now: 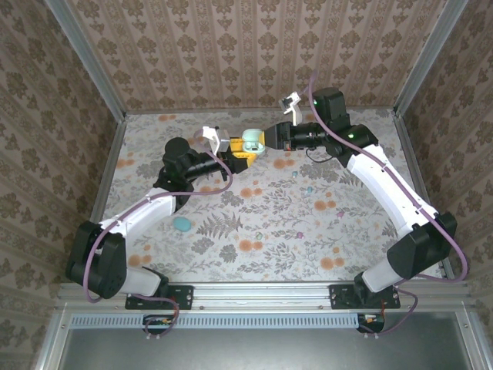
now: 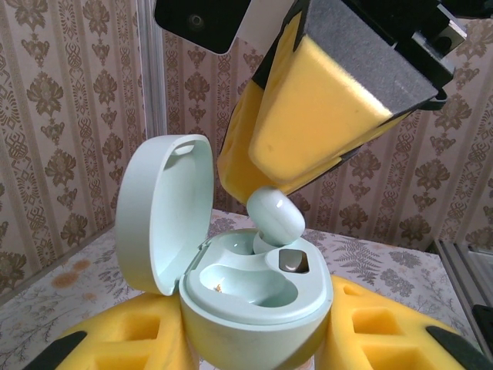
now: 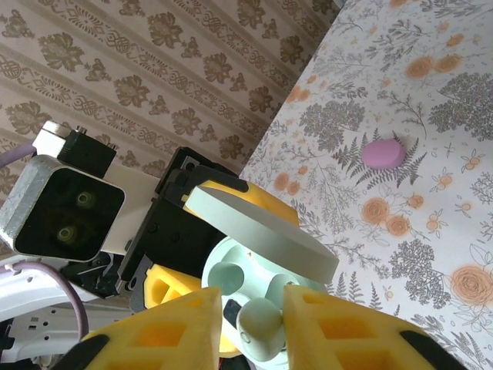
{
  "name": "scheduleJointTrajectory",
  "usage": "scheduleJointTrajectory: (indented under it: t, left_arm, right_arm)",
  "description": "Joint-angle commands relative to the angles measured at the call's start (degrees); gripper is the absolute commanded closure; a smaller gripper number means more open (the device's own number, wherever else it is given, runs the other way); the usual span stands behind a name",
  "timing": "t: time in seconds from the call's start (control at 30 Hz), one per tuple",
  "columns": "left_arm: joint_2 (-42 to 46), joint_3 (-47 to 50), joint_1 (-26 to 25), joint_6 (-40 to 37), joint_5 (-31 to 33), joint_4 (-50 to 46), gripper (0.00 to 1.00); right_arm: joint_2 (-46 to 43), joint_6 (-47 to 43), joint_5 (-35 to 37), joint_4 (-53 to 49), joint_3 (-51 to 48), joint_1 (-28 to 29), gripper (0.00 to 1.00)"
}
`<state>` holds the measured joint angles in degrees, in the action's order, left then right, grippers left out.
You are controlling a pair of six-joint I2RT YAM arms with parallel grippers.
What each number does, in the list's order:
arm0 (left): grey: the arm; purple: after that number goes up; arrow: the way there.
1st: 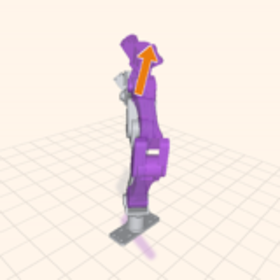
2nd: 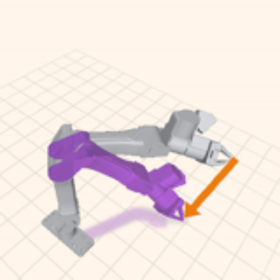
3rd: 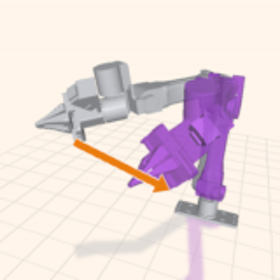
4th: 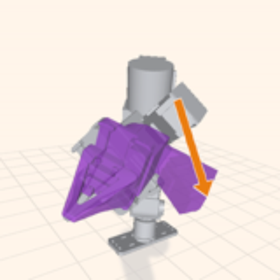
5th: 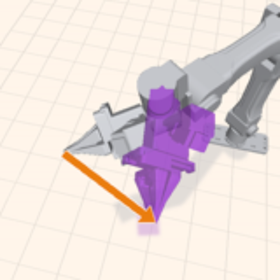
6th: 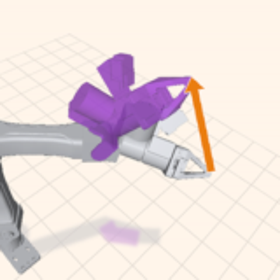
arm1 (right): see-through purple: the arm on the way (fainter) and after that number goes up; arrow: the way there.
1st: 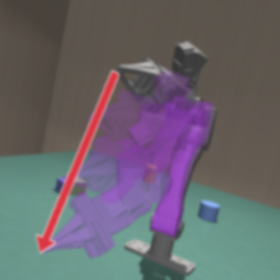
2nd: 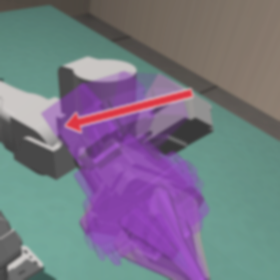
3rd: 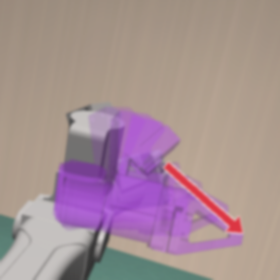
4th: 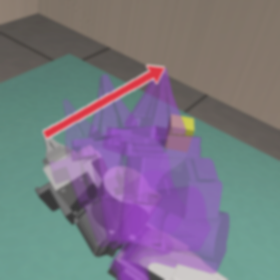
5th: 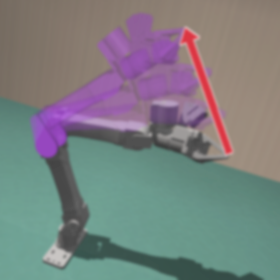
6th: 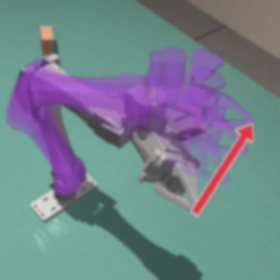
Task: Insert wireless bluetooth earbuds into charging case
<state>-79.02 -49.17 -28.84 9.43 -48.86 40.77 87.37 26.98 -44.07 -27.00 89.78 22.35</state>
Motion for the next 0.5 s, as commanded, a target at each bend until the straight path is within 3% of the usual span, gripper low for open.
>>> scheduleJointTrajectory:
  t: [0.0,0.47]
  left_arm:
    - [0.71,-1.81,-0.25,-0.3,-0.71,2.01,0.66]
    - [1.06,-1.37,-0.33,-0.33,0.6,2.51,0.66]
  right_arm:
    - [0.61,-0.3,1.27,-0.73,0.75,0.08,0.69]
    - [-2.62,-0.67,4.31,-1.37,0.53,0.07,0.62]
